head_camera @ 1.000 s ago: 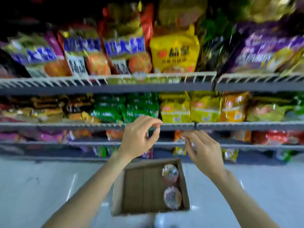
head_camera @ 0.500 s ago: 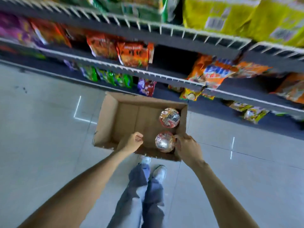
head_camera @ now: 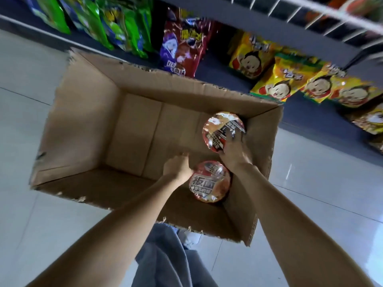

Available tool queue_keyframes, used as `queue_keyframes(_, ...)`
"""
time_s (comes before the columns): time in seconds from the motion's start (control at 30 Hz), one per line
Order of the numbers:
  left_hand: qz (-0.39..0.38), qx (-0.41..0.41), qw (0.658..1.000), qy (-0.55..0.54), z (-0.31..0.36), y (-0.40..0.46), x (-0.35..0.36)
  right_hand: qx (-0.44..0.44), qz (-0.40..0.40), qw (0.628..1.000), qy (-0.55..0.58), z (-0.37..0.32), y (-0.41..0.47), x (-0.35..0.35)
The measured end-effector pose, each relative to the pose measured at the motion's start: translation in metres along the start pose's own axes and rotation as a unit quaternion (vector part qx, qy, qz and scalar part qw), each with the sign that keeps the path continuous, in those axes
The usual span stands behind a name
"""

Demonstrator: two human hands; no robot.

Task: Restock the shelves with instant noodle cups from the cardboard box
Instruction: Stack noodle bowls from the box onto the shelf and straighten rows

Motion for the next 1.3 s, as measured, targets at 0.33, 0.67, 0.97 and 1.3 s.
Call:
queue_keyframes(0.33, -0.135, 0.113, 0.978, -0.111, 0.004, 0.057, 0.081, 0.066, 0.022, 0.997, -0.034, 0.027, 0.082, 0.029)
queue_keyframes(0.67, -0.026, 0.005, 0.999, -0.045, -0.071, 0.035, 0.029, 0.012, 0.062, 0.996, 0.057, -0.009, 0.06, 0.026)
queue_keyframes(0.97, 0.085, -0.078, 0.981, -0.155, -0.138, -0.036, -0.071, 0.068, 0.157, 0.937, 0.304, -0.027, -0.047, -0.041)
queue_keyframes(1.3, 0.093, 0.008, 0.938, -0.333, -0.085, -0.208, -0.21, 0.037, 0.125, 0.78, 0.611, -0.056, -0.258, -0.217)
Point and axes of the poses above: each hand's wrist, its own y-axis towards the middle knuckle, its own x-axis out of the palm, z = x × y, the point moved 3 cm from there along y, towards the middle knuckle, and after that the axes turned 7 degrees about -x, right-handed, at the moved point
